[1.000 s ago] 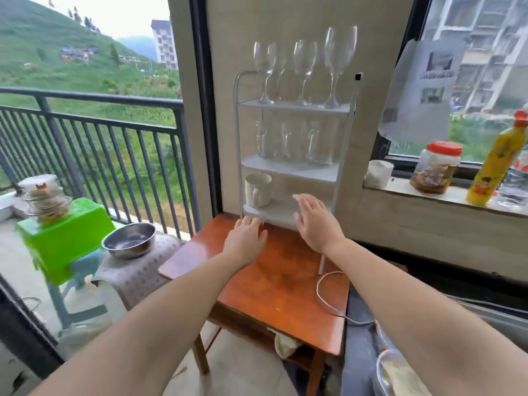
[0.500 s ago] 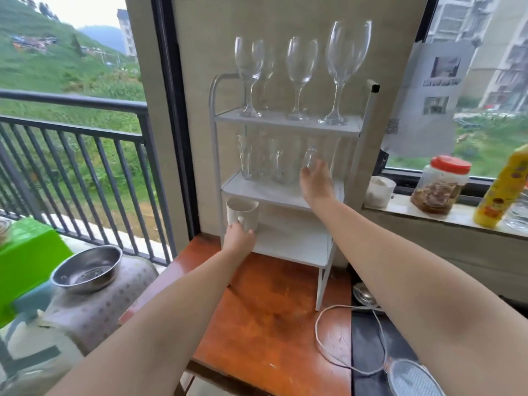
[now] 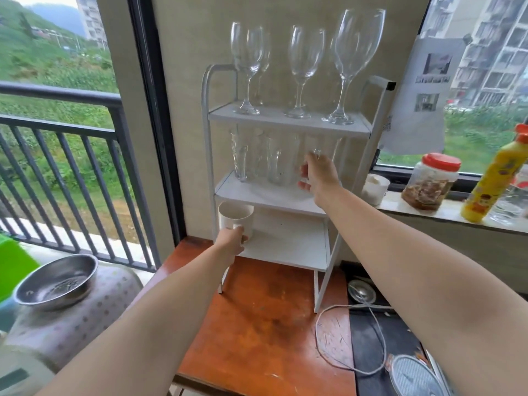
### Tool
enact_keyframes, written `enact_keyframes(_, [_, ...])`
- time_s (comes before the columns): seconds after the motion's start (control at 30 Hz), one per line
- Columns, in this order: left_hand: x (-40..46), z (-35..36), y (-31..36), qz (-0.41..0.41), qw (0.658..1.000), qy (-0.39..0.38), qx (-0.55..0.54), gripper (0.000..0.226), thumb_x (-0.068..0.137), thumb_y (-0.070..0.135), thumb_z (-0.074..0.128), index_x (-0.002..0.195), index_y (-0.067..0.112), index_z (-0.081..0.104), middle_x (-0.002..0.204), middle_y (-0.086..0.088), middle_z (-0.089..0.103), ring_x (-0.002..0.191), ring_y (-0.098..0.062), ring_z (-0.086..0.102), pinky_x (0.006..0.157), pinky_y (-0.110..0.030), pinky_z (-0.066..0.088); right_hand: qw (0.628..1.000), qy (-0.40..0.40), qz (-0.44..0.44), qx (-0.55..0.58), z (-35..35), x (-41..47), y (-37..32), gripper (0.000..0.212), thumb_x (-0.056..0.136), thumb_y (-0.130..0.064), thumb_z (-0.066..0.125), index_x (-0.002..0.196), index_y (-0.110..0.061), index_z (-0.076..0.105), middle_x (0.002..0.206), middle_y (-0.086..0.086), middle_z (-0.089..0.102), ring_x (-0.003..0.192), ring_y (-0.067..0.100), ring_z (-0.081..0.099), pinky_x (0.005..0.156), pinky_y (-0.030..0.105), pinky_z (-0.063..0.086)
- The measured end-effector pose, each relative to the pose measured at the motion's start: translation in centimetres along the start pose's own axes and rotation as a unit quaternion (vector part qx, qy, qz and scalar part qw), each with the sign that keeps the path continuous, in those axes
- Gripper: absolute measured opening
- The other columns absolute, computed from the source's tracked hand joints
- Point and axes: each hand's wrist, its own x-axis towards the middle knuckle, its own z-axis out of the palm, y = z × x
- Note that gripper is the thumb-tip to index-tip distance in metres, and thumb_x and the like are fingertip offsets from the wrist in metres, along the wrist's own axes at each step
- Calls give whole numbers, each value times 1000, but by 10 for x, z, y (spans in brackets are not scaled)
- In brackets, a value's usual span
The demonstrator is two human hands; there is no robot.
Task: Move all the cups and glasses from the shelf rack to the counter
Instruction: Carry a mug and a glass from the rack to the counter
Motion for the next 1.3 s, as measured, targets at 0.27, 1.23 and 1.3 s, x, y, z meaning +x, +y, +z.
enact_keyframes(0.27, [-26,2,0,24,999,-11,-47,41,100,19,36,137,1,41,131,-26,47,90,-24,45,58,-31,52,1000,18,14,18,-6,-28,-4,32,99,-41,34,70,-30,38,76,-8,38,67,11,40,59,28,49])
enact_keyframes(1.23, [-191,-128,-86,17,993,-112,16,44,98,18,44,140,7,36,117,-17,52,92,-25,56,61,-33,55,992,37,48,107,-8,-273,82,44,95,-38,46,55,-23,40,51,-5,31,46,11,32,53,26,38])
enact_keyframes(1.3, [-199,-135,-102,-20,994,-108,21,43,98,15,43,140,9,37,120,-15,51,89,-26,57,57,-32,54,991,51,78,92,-15,-295,102,45,96,-35,44,53,-22,37,51,-4,30,45,11,30,50,25,36])
